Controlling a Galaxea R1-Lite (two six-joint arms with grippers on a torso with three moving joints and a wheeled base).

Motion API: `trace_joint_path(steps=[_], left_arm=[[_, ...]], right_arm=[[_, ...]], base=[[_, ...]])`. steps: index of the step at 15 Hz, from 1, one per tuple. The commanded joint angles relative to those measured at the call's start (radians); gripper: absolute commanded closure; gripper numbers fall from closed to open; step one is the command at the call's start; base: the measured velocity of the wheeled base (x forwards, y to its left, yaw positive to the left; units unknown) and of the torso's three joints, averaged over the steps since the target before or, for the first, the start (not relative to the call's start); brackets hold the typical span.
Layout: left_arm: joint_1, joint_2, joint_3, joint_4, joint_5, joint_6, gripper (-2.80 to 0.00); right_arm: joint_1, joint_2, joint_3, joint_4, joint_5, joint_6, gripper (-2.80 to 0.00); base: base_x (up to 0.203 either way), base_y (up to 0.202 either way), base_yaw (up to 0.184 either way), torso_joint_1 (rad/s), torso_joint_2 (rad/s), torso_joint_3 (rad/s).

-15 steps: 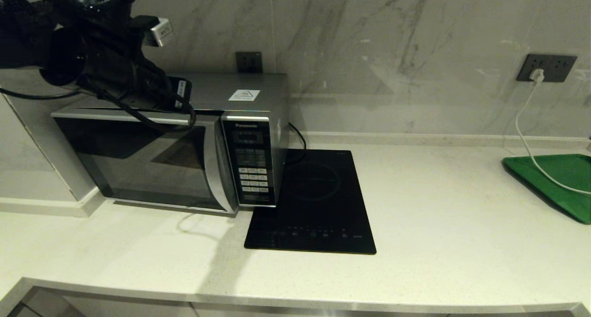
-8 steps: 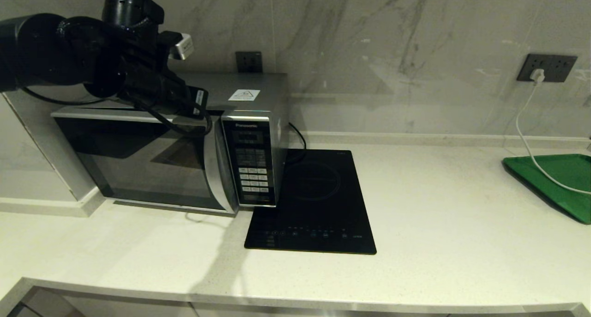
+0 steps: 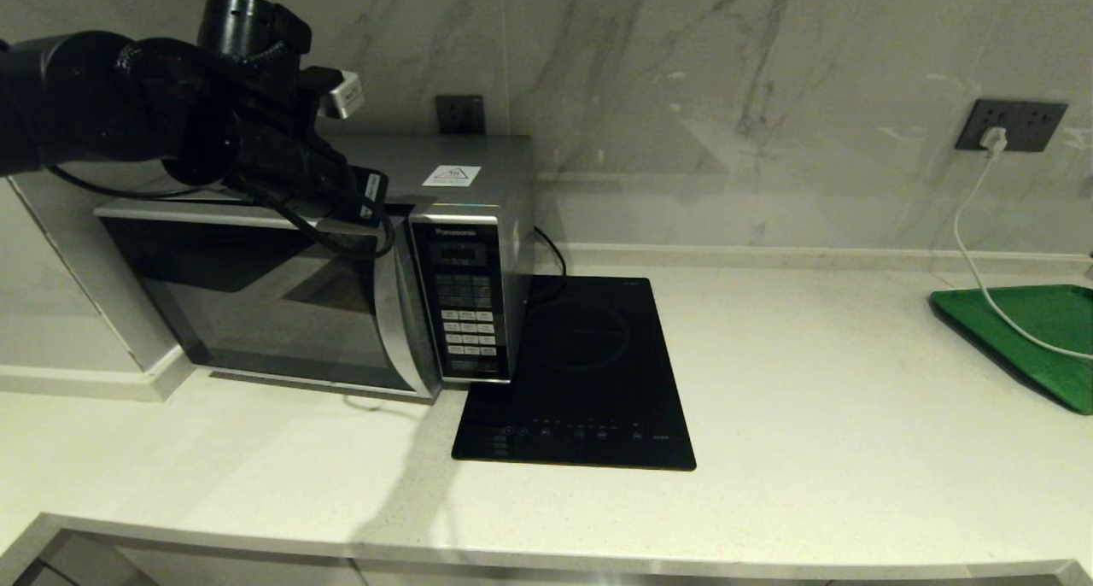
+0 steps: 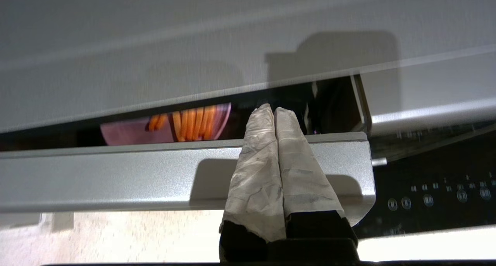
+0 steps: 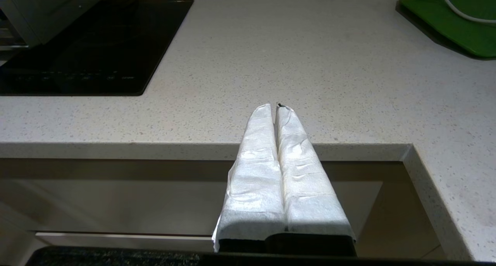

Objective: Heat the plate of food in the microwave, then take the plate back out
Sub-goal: Open the microwave oven

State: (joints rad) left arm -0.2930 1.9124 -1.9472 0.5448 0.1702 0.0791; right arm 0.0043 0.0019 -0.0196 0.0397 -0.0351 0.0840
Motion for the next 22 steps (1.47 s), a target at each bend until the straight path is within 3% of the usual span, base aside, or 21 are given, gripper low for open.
trace_joint_path(steps=[1, 3, 5, 6, 10, 12, 18, 20, 22], left_arm=[[0.0, -0.029, 0.001, 0.042, 0.002, -0.003, 0.0], [0.002, -0.061, 0.005, 0.11, 0.003, -0.009, 0.0], [0.018, -0.089, 0.007, 0.25, 0.042, -0.019, 0.0], [0.029, -0.11, 0.007, 0.315, 0.057, -0.06, 0.0], [0.107, -0.176, 0.009, 0.609, 0.08, -0.132, 0.0], [0.119, -0.207, 0.009, 0.621, 0.085, -0.198, 0.0], [0.096, -0.329, 0.088, 0.587, 0.079, -0.21, 0.0], [0.097, -0.347, 0.125, 0.524, 0.083, -0.303, 0.0], [0.097, -0.34, 0.129, 0.513, 0.104, -0.536, 0.0]], right_arm=[[0.0, 0.0, 0.001, 0.0, 0.0, 0.0, 0.0], [0.0, 0.0, 0.001, 0.0, 0.0, 0.0, 0.0], [0.0, 0.0, 0.001, 0.0, 0.0, 0.0, 0.0], [0.0, 0.0, 0.0, 0.0, 0.0, 0.0, 0.0], [0.0, 0.0, 0.0, 0.0, 0.0, 0.0, 0.0], [0.0, 0.0, 0.0, 0.0, 0.0, 0.0, 0.0], [0.0, 0.0, 0.0, 0.0, 0.0, 0.0, 0.0], [0.0, 0.0, 0.0, 0.0, 0.0, 0.0, 0.0], [0.0, 0.0, 0.0, 0.0, 0.0, 0.0, 0.0]], base=[[0.0, 0.0, 0.0, 0.0, 0.0, 0.0], [0.0, 0.0, 0.0, 0.0, 0.0, 0.0], [0.0, 0.0, 0.0, 0.0, 0.0, 0.0], [0.0, 0.0, 0.0, 0.0, 0.0, 0.0], [0.0, 0.0, 0.0, 0.0, 0.0, 0.0], [0.0, 0.0, 0.0, 0.0, 0.0, 0.0], [0.0, 0.0, 0.0, 0.0, 0.0, 0.0], [0.0, 0.0, 0.0, 0.0, 0.0, 0.0], [0.0, 0.0, 0.0, 0.0, 0.0, 0.0]])
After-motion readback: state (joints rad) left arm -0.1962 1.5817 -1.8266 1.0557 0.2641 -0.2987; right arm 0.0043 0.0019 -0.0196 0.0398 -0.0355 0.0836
